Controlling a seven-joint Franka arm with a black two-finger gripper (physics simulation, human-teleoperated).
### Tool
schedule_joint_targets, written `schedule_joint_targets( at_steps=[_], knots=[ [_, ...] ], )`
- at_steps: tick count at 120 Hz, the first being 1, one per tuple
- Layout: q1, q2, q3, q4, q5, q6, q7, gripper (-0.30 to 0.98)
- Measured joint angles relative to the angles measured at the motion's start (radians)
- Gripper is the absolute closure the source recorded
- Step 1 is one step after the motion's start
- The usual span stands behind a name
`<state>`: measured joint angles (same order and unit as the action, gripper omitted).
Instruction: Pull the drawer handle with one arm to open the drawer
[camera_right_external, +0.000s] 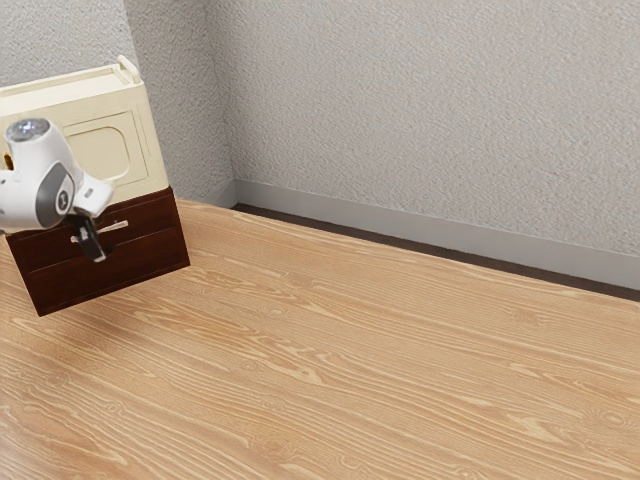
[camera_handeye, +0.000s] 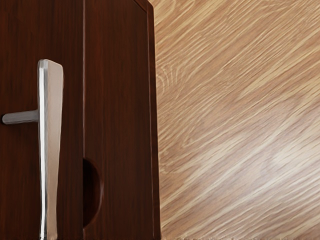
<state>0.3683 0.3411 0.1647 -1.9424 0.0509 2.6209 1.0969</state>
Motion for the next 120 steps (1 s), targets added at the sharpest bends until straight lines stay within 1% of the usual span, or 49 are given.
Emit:
schedule_joint_targets(
  at_steps=[53,91,120],
  knots=[
    [0.0,0.006,0.001,0.009,-0.004,0.012,-0.006,0.0],
    [0.006,0.041,0.0,0.028,-0.005,0.017,-0.008,0.0],
    [-0.016,0.042,-0.004,0.026,-0.008,0.019,-0.012,0.01]
  ],
)
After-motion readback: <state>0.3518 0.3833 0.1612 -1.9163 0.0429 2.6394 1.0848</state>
